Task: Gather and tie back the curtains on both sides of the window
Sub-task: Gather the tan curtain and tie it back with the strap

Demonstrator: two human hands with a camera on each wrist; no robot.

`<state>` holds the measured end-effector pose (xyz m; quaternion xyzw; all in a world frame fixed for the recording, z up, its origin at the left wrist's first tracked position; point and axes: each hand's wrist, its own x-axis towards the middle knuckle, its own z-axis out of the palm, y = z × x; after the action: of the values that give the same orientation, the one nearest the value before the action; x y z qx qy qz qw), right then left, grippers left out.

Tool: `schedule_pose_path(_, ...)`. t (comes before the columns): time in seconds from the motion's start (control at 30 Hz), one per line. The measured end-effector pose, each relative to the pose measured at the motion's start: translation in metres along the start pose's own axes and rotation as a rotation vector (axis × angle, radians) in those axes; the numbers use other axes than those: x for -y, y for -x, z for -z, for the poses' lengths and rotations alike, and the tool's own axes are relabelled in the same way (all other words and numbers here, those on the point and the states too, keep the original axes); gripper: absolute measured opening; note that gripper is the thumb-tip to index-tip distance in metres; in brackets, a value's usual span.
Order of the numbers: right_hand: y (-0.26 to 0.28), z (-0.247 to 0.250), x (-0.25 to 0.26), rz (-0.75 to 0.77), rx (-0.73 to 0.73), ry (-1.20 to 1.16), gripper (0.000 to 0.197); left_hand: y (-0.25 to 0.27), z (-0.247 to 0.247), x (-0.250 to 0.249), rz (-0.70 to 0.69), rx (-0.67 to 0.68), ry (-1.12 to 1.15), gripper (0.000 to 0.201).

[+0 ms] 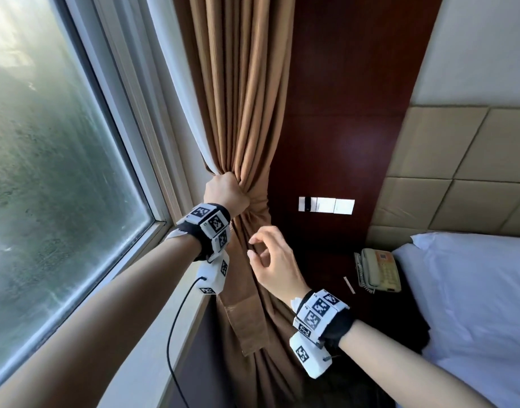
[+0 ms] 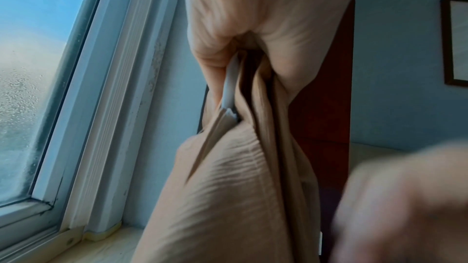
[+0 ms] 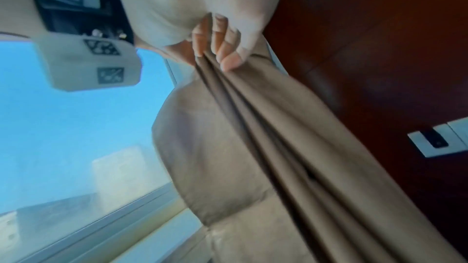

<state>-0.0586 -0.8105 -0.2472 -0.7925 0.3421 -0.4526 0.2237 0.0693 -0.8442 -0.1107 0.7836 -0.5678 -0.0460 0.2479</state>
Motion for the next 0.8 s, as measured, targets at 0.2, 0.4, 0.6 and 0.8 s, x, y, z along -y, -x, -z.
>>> schedule_pose_path(0.2,-0.004,-0.026,-0.003,-0.449,0.086,-0.165,0.041,0.004,-0.001,0.000,-0.022,0.002,0.000,0.018)
schedule_pose_path(0.4,-0.005,-0.014,0.022,-0.334,0.136,-0.159,0.024,0.003,0.003,0.005,-0.015,0.004,-0.019,0.019)
schedule_pose_path(0.6,-0.031,0.070,0.024,-0.013,0.256,0.186,0.012,0.004,0.006,0.008,-0.040,0.011,-0.026,0.023)
schedule_pose_path(0.8,-0.079,0.117,0.005,0.269,0.317,0.720,0.008,0.005,0.003,0.002,-0.058,-0.010,-0.020,0.021)
